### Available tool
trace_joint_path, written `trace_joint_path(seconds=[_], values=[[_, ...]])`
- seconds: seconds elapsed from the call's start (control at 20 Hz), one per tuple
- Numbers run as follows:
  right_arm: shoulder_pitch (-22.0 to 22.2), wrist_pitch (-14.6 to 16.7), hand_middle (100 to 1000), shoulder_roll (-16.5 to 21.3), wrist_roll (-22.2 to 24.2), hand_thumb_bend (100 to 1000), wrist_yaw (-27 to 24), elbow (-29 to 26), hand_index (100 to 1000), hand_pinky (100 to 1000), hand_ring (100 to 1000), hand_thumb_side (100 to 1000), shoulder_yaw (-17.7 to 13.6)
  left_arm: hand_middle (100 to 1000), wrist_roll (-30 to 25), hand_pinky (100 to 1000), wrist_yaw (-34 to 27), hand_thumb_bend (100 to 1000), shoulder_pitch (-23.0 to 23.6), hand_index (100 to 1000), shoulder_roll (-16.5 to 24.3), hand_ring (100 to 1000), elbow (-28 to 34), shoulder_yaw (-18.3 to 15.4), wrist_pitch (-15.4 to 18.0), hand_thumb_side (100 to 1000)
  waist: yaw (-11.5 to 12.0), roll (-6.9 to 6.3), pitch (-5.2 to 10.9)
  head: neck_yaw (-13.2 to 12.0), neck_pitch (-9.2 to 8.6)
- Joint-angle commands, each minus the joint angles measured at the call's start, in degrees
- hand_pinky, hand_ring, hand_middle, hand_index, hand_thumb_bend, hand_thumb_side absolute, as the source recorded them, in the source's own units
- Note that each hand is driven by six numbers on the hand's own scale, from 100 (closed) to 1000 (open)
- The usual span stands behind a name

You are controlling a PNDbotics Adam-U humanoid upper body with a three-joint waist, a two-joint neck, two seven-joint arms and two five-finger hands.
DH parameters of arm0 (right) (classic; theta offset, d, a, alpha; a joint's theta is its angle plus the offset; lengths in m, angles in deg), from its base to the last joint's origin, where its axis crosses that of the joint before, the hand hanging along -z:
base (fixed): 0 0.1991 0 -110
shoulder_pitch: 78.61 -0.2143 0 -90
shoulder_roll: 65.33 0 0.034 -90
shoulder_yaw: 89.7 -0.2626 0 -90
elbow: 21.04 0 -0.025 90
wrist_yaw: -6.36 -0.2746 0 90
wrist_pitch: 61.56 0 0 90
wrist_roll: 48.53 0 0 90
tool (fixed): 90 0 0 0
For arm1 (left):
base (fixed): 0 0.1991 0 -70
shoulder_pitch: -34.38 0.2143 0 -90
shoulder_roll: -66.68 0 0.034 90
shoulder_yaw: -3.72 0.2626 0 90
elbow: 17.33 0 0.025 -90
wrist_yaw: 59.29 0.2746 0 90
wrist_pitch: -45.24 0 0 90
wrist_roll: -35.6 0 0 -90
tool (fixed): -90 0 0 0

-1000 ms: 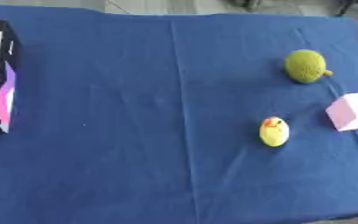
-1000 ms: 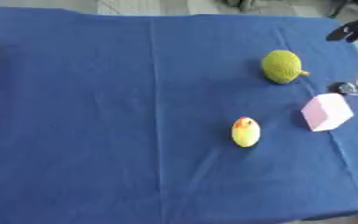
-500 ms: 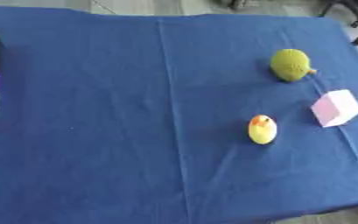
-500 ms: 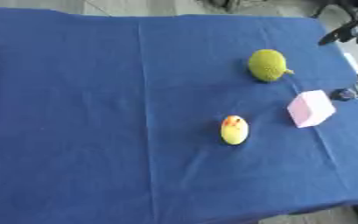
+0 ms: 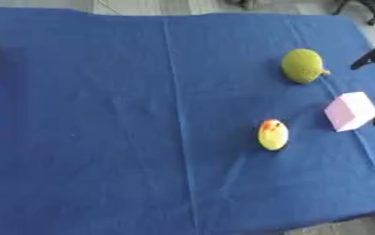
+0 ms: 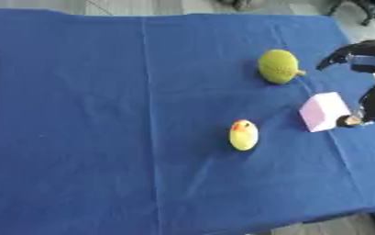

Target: Pick up the objects with one hand, pass them to the other hand, and then place them into the box on the other side of the table.

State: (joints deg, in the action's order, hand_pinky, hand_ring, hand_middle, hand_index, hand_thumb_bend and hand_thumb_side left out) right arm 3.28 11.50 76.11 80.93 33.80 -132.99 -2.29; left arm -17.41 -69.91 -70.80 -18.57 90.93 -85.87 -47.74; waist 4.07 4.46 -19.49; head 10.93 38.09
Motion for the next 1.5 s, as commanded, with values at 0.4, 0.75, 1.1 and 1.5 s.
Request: trace_joint_path(seconds=[0.4, 0.75, 1.1, 1.5], values=[[-1.57, 0.93, 938, 0.64, -2.84, 522, 5.39, 6.03, 926, 958, 970, 100, 2.17, 744, -0.32, 687, -0.12, 210, -1.35, 896, 0.51, 727, 1.07, 0.04, -0.23, 906, 0.91, -0.60, 0.28, 1.20, -1.05], [-2.40, 2.14, 941, -0.43, -2.23, 530, 6.99, 10.22, 926, 957, 972, 100, 3.20, 744, -0.53, 687, -0.28, 210, -1.82, 897, 0.14, 727, 1.10, 0.27, -0.27, 907, 1.50, -0.79, 0.00, 1.65, -1.23], [-3.50, 2.66, 937, -1.75, -2.80, 526, 8.55, 14.07, 925, 954, 964, 100, 3.73, 745, -0.73, 688, -0.40, 210, -2.24, 897, -0.15, 727, 1.19, 0.46, -0.33, 908, 2.02, -1.00, -0.40, 1.90, -1.48], [-4.62, 2.99, 930, -2.96, -3.47, 518, 8.90, 17.31, 923, 950, 956, 100, 4.40, 745, -0.92, 689, -0.50, 210, -2.41, 897, -0.23, 727, 1.31, 0.59, -0.47, 908, 2.24, -1.24, -0.64, 2.31, -1.78]])
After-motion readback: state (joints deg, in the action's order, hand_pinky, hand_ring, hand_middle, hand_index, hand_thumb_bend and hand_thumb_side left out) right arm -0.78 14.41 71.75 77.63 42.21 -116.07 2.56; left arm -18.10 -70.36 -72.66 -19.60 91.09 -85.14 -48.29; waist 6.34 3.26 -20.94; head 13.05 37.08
